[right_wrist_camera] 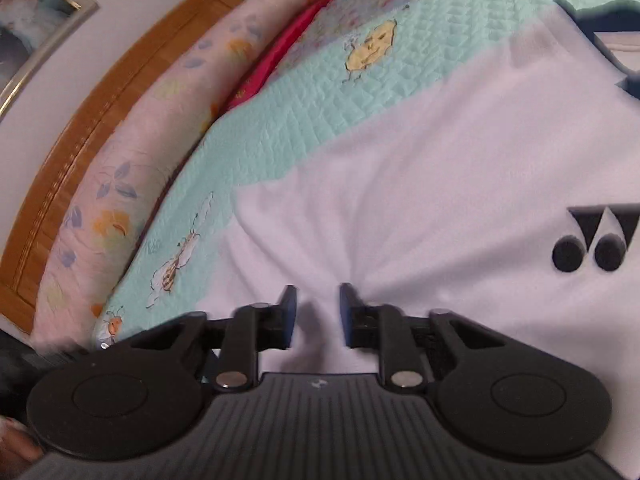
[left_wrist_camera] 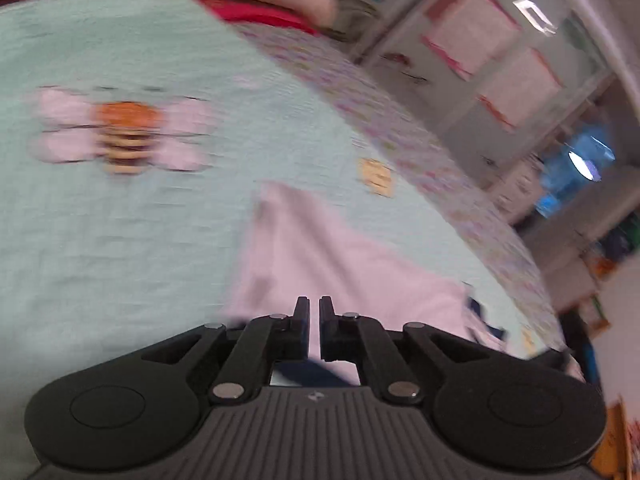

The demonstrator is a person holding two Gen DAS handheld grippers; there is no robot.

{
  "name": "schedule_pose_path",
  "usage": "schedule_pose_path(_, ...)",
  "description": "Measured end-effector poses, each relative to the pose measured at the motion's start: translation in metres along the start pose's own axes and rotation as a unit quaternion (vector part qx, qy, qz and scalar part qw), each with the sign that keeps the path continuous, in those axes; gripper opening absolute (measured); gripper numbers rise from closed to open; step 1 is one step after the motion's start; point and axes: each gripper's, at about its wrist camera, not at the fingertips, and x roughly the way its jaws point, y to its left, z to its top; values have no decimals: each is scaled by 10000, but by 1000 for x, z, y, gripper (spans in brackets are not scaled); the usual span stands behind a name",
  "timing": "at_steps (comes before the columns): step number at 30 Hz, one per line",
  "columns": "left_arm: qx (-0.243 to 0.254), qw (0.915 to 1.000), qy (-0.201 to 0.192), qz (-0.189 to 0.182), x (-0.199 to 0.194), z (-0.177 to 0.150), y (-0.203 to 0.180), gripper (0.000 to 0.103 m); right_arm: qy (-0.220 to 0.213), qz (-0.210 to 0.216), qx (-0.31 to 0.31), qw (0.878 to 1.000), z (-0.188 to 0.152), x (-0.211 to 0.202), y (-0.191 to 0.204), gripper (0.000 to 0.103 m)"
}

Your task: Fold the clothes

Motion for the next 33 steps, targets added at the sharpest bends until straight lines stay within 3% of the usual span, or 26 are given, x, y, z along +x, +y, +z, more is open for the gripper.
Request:
schedule_pose_path(1, 109, 9996, 190, -181, 15, 1, -8, 7, -11, 16, 53, 10000, 1, -2, 1, 0)
schedule_pose_path(2, 235, 9986, 471, 50, 31, -1, -10, 11, -22, 31, 106, 9999, 2, -4, 1, 2)
schedule_pose_path(4, 485, 9919, 1039, 546, 64, -6, -12, 5, -71, 82, 98, 9999, 1, -10, 6, 14)
schedule_pose_path(5, 707, 9903, 1036, 593, 68, -8, -9, 2, -117, 122, 0, 9999, -2, -16, 11, 21)
schedule_pose_path(6, 832, 9909, 950, 475, 66, -8, -4, 3, -53, 126, -16, 9999, -6, -18, 11, 22)
schedule_pose_path(9, 333, 9951, 780, 506, 50, -3, 16, 2, 105, 152, 24, 9998, -22, -22, 6, 19)
schedule_pose_path(12, 414, 9961, 535, 564, 29, -10, 14, 4, -57, 329, 358, 9988, -26, -41, 4, 23)
schedule_pose_path(14, 339, 9977, 542, 214, 14, -22, 9, 6, -39, 368, 496, 9981, -37, -52, 1, 29)
schedule_pose_path(17, 619, 9944, 758, 397, 10, -48, -3, 17, 7, 410, 672, 9969, -55, -68, -4, 29)
schedule_pose_path(18, 714, 9929, 831, 461, 9, -56, -7, 16, 1, 425, 705, 9966, -61, -74, -6, 29)
schedule_pose_path(21, 280, 9969, 629, 391, -4, -64, 2, 16, -110, 449, 759, 9960, -69, -97, -1, 32)
schedule_pose_path(24, 246, 9969, 598, 458, -14, -69, 3, 16, -176, 542, 787, 9953, -78, -120, -1, 34)
schedule_pose_path(27, 210, 9966, 652, 460, -21, -77, 2, 16, 15, 229, 670, 9975, -93, -127, -10, 35)
schedule_pose_path(29, 282, 9964, 600, 531, -25, -81, -1, 16, 58, 152, 641, 9978, -100, -135, -13, 28)
schedule_pose_path(33, 505, 9954, 400, 711, -33, -90, -19, 25, 72, -84, 167, 9998, -107, -150, 3, 31)
